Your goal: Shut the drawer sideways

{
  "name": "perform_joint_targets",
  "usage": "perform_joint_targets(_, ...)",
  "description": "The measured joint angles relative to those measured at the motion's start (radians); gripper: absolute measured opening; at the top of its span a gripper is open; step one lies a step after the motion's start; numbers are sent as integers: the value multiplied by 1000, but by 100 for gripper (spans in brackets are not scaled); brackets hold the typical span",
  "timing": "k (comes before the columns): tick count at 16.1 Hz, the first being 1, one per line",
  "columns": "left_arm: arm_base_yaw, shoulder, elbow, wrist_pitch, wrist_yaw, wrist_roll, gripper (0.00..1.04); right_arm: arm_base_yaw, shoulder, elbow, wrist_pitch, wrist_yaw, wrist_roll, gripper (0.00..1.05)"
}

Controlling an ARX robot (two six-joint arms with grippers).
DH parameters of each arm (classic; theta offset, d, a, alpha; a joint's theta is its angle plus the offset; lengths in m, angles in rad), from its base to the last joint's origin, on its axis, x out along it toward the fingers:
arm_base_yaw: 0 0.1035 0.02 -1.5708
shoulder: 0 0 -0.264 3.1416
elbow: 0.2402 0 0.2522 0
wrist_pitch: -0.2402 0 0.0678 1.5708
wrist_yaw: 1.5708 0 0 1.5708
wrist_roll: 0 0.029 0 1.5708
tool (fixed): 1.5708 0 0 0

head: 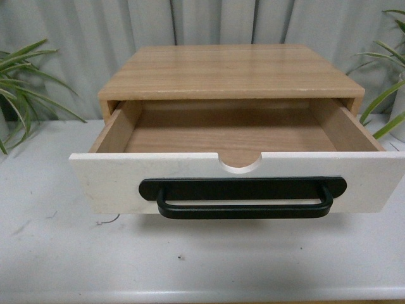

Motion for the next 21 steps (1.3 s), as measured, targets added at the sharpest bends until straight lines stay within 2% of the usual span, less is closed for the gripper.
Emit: perform_joint_targets(21, 0, 0, 0, 0, 0, 0, 98, 0, 0, 0, 0, 0, 0, 98)
